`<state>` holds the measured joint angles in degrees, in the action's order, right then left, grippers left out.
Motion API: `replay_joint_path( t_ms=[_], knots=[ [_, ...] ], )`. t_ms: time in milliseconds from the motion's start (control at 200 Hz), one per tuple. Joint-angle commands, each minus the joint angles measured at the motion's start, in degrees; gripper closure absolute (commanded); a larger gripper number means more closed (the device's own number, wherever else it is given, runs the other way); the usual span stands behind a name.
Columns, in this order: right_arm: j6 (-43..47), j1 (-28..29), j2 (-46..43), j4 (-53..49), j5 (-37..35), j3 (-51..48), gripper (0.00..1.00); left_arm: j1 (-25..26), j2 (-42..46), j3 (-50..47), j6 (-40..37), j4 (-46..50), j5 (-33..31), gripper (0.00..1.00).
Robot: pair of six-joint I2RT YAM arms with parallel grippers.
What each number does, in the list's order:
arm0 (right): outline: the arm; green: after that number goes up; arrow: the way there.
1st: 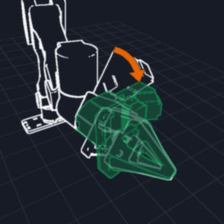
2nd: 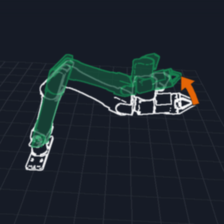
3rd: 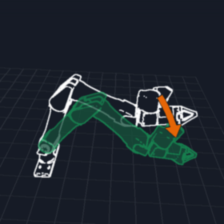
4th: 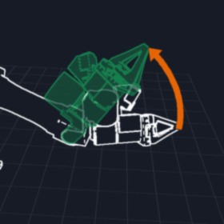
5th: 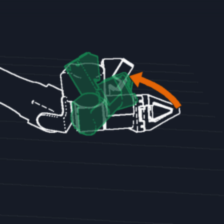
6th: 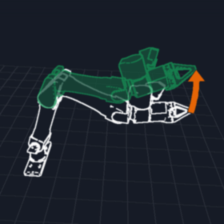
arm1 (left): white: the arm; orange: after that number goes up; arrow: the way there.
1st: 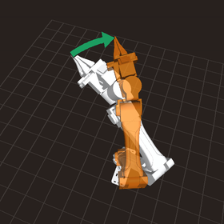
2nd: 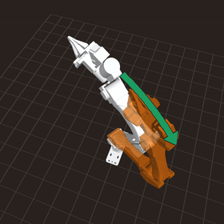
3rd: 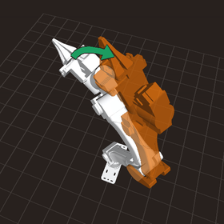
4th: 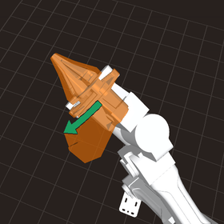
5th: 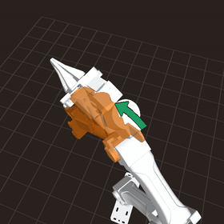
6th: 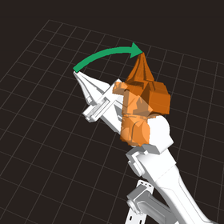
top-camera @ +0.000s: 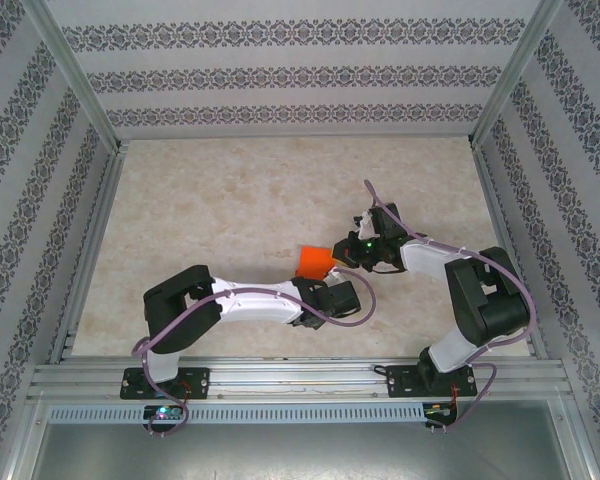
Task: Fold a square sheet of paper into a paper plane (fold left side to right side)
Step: Fold the wing for the fifth time at the center of the table.
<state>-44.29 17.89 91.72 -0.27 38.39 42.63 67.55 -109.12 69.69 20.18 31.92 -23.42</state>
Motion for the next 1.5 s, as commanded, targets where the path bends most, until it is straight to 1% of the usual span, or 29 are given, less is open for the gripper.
replay_joint_path(
  t_ms=[0, 85, 400, 665, 749, 914, 1039, 1134, 1194, 1279, 1399, 1494],
  knots=[
    [-0.37, 0.61, 0.96, -0.52, 0.54, 1.49, 1.00, 0.74, -0.98, 1.06, 1.51, 3.37, -2.26, 0.49],
    [-0.28, 0.68, 1.13, -0.62, 0.59, 1.58, 1.00, 0.74, -1.29, 1.07, 1.65, 3.72, -2.67, 0.52],
    [-0.01, 0.65, 1.70, -0.81, 0.30, 1.66, 1.00, 0.74, -1.45, 0.89, 1.83, 3.75, -3.03, 0.71],
    [0.78, 0.35, 2.14, -1.48, -0.40, 1.58, 1.00, 0.63, -0.84, 0.47, 2.06, 3.76, -3.59, 0.83],
    [1.30, 0.15, 1.87, -2.02, -0.84, 1.66, 1.00, 0.57, -0.21, 0.36, 2.30, 3.76, -3.43, 0.88],
    [3.36, -1.45, -0.94, -3.62, -3.34, 1.00, 0.86, -0.37, 1.98, -0.69, 2.60, 2.69, -1.35, 1.00],
    [6.59, -4.33, -6.57, -7.19, -7.96, -0.63, 0.72, -1.52, 4.04, -1.90, 3.00, 0.98, 2.28, 1.00],
    [10.10, -6.93, -11.40, -11.86, -12.02, -1.77, 0.64, -2.91, 5.09, -2.62, 3.29, -0.49, 6.91, 1.00],
    [11.79, -8.53, -14.14, -13.39, -13.22, -2.90, 0.62, -4.04, 5.34, -2.72, 3.75, -1.19, 10.64, 1.00],
    [13.17, -10.33, -17.66, -13.77, -12.96, -4.94, 0.60, -5.95, 5.50, -2.81, 4.82, -2.11, 15.68, 1.00],
    [14.67, -10.86, -21.01, -13.31, -12.32, -7.26, 0.59, -8.51, 6.35, -4.17, 7.71, -4.94, 21.60, 1.00],
    [15.25, -10.91, -21.91, -12.57, -11.40, -8.30, 0.57, -10.46, 7.22, -6.11, 10.50, -8.87, 26.40, 1.00]
  ],
)
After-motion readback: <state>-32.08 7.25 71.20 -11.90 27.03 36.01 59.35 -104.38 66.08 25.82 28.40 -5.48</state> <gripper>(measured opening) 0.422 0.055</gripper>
